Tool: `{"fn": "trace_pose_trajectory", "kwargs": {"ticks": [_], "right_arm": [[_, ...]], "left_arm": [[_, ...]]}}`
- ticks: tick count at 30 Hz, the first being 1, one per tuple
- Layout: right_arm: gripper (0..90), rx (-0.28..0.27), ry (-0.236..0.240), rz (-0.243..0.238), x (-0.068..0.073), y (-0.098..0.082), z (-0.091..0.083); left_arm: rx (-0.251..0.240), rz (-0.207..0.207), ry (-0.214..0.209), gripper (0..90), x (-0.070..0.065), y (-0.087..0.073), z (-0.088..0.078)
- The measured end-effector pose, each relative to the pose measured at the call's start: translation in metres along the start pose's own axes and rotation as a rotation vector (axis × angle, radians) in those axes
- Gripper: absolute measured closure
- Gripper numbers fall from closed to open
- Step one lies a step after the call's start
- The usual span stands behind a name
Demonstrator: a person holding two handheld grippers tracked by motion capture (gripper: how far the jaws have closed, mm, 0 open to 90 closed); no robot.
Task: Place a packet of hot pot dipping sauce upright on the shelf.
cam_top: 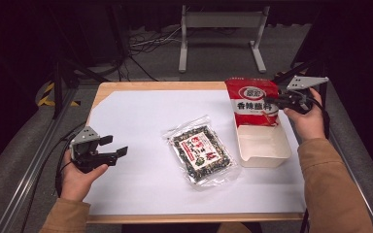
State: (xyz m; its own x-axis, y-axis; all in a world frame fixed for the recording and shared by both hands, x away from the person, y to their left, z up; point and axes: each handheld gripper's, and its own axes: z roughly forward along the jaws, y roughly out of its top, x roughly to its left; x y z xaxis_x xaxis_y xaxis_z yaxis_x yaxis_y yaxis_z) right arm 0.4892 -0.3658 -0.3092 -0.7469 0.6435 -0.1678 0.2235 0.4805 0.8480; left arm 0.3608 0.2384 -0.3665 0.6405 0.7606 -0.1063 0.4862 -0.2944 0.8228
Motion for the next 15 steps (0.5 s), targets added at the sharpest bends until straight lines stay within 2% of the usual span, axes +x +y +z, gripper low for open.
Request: {"fn": "trace_pose_trajectory", "kwargs": {"ticks": [11, 15], "right_arm": [[89.3, 0.012, -0.039, 0.001, 0.0034, -0.0066, 0.0032], [89.3, 0.013, -0.047, 0.018, 0.0019, -0.0098, 0.0041]], "left_arm": [[-0.001, -0.001, -0.004, 27.5, 0.0002, -0.0001, 0.0], [-0.003, -0.007, -0.001, 27.5, 0.0003, -0.0008, -0.0008]]}}
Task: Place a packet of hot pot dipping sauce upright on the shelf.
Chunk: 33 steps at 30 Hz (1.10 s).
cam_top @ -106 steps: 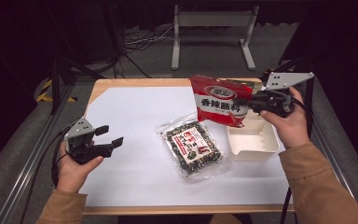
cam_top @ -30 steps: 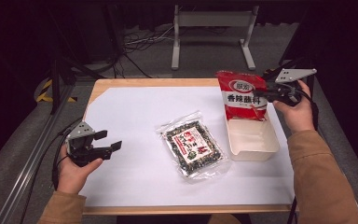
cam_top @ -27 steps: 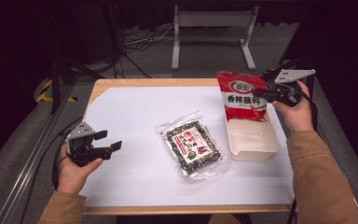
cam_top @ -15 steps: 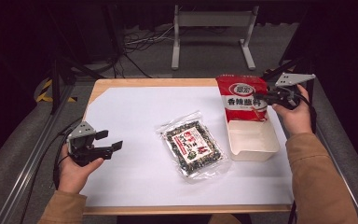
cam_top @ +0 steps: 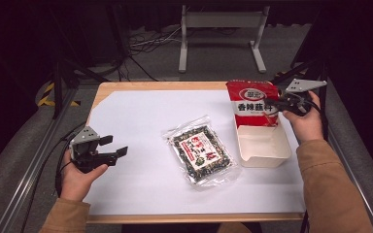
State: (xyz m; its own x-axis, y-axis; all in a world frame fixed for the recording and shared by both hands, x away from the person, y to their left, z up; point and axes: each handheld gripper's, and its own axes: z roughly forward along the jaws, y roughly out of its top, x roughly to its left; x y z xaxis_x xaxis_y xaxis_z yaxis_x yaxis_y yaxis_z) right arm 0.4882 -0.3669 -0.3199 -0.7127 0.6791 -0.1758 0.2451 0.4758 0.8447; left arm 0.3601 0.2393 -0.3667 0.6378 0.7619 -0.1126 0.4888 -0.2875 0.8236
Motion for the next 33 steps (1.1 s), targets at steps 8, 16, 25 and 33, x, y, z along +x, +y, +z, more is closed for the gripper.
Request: {"fn": "trace_pose_trajectory", "kwargs": {"ticks": [8, 16, 25, 33], "right_arm": [[89.5, 0.045, -0.018, 0.044, 0.0, -0.006, 0.003], [89.5, 0.051, -0.012, 0.119, -0.003, -0.03, -0.003], [84.3, 0.066, -0.019, 0.124, 0.0, -0.028, -0.004], [51.3, 0.017, -0.057, 0.173, 0.006, -0.025, -0.008]], "left_arm": [[0.0, 0.001, -0.001, 27.4, 0.0, -0.001, -0.001], [0.0, 0.002, -0.005, 27.4, 0.0, 0.0, 0.001], [0.006, -0.003, -0.016, 27.3, -0.001, 0.002, 0.003], [0.01, 0.008, -0.018, 26.8, 0.0, 0.001, 0.006]]}}
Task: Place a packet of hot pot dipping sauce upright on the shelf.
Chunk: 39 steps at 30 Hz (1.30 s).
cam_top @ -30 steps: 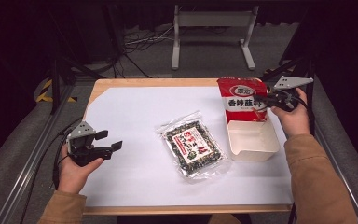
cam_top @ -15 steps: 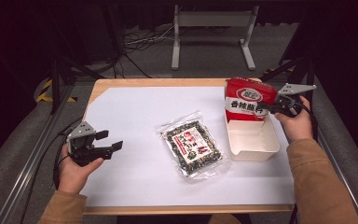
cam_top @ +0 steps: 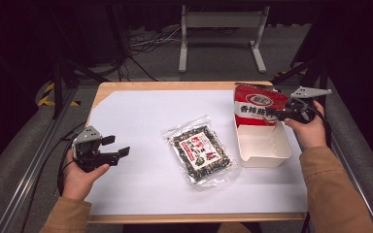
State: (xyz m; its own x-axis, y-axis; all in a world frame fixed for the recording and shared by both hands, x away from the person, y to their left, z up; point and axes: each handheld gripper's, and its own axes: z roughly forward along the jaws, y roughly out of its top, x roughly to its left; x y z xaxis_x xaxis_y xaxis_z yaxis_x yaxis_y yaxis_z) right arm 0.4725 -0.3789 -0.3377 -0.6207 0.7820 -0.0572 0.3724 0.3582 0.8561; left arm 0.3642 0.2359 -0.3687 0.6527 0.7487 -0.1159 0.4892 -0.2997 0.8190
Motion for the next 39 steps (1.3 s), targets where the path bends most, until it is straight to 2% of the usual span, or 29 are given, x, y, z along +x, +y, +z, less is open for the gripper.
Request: {"fn": "trace_pose_trajectory", "kwargs": {"ticks": [2, 3, 4, 7, 12, 16, 20, 23, 27, 30, 32, 33, 35, 36, 37, 39], "right_arm": [[46.2, -0.006, -0.011, 0.0, 0.003, 0.001, -0.003], [38.1, -0.021, -0.027, -0.001, 0.005, 0.002, -0.006], [35.4, -0.03, -0.039, -0.002, 0.006, 0.002, -0.007], [34.2, -0.036, -0.055, -0.01, 0.009, 0.001, -0.012], [33.5, -0.064, -0.05, -0.016, 0.02, 0.001, -0.027], [31.8, -0.055, -0.08, -0.041, 0.029, 0.0, -0.038], [31.8, -0.053, -0.119, -0.044, 0.036, -0.001, -0.05], [31.8, -0.06, -0.128, -0.044, 0.042, -0.001, -0.06], [31.8, -0.075, -0.092, -0.061, 0.057, -0.001, -0.071], [31.8, -0.108, -0.039, -0.05, 0.07, 0.0, -0.077], [31.8, -0.116, -0.028, -0.05, 0.075, 0.0, -0.078], [31.8, -0.136, -0.002, -0.055, 0.083, -0.001, -0.08], [31.8, -0.14, 0.005, -0.052, 0.086, -0.002, -0.08], [31.6, -0.144, 0.018, -0.047, 0.09, -0.002, -0.08], [31.2, -0.147, 0.035, -0.047, 0.095, -0.003, -0.08], [31.3, -0.144, 0.045, -0.042, 0.097, -0.003, -0.08]], "left_arm": [[0.002, -0.001, -0.001, 26.8, 0.0, 0.0, 0.0], [-0.001, -0.001, -0.003, 26.7, 0.0, 0.0, -0.001], [-0.001, -0.001, -0.003, 26.6, 0.0, 0.0, -0.001], [-0.004, -0.006, -0.008, 26.5, -0.001, 0.0, -0.001], [-0.009, -0.004, -0.018, 26.1, 0.001, 0.003, 0.0], [-0.008, 0.014, -0.028, 25.8, -0.001, 0.008, 0.003], [-0.019, 0.028, -0.033, 25.6, -0.003, 0.013, 0.005], [-0.015, 0.033, -0.044, 25.3, -0.006, 0.016, 0.008], [-0.008, 0.044, -0.059, 24.9, -0.009, 0.02, 0.014], [-0.004, 0.047, -0.065, 24.4, -0.01, 0.021, 0.016], [-0.003, 0.054, -0.069, 24.2, -0.012, 0.023, 0.017], [-0.004, 0.061, -0.076, 24.0, -0.013, 0.024, 0.018], [-0.003, 0.055, -0.086, 23.9, -0.014, 0.024, 0.019], [0.001, 0.06, -0.085, 23.6, -0.014, 0.024, 0.019], [0.007, 0.046, -0.095, 23.0, -0.016, 0.024, 0.019], [0.005, 0.053, -0.093, 23.0, -0.017, 0.024, 0.019]]}}
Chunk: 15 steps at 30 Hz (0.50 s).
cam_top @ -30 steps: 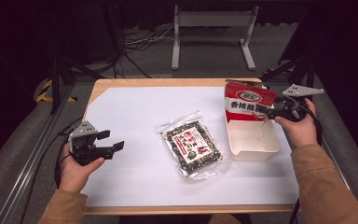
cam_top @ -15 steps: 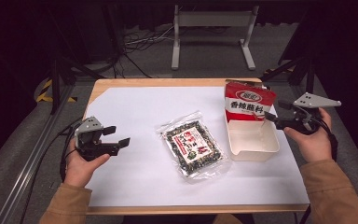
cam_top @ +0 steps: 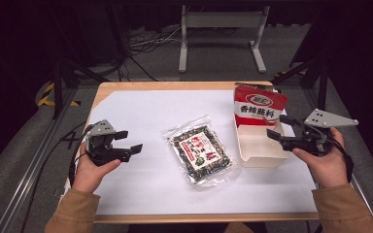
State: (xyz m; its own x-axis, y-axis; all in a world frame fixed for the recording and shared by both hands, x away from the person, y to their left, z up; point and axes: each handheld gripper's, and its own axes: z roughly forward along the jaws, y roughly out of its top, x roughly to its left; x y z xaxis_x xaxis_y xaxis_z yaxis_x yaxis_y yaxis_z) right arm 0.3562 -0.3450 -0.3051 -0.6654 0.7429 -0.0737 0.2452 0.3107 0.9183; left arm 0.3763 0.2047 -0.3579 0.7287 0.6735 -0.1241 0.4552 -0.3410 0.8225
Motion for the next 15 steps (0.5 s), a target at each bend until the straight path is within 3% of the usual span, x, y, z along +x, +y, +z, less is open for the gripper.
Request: {"fn": "trace_pose_trajectory", "kwargs": {"ticks": [4, 11, 12, 15], "right_arm": [[31.7, -0.002, 0.077, 0.015, 0.014, -0.002, 0.003], [32.3, -0.014, 0.109, -0.008, 0.036, -0.009, 0.006], [32.9, -0.016, 0.107, -0.005, 0.038, -0.01, 0.007], [32.9, 0.007, 0.116, -0.002, 0.044, -0.014, 0.014]], "left_arm": [[0.008, 0.0, -0.007, 22.9, -0.003, 0.0, -0.002], [0.024, -0.002, 0.013, 22.3, -0.005, -0.002, -0.004], [0.017, -0.007, 0.008, 22.3, -0.004, -0.002, -0.004], [-0.035, -0.081, -0.081, 22.3, -0.003, 0.0, -0.004]]}}
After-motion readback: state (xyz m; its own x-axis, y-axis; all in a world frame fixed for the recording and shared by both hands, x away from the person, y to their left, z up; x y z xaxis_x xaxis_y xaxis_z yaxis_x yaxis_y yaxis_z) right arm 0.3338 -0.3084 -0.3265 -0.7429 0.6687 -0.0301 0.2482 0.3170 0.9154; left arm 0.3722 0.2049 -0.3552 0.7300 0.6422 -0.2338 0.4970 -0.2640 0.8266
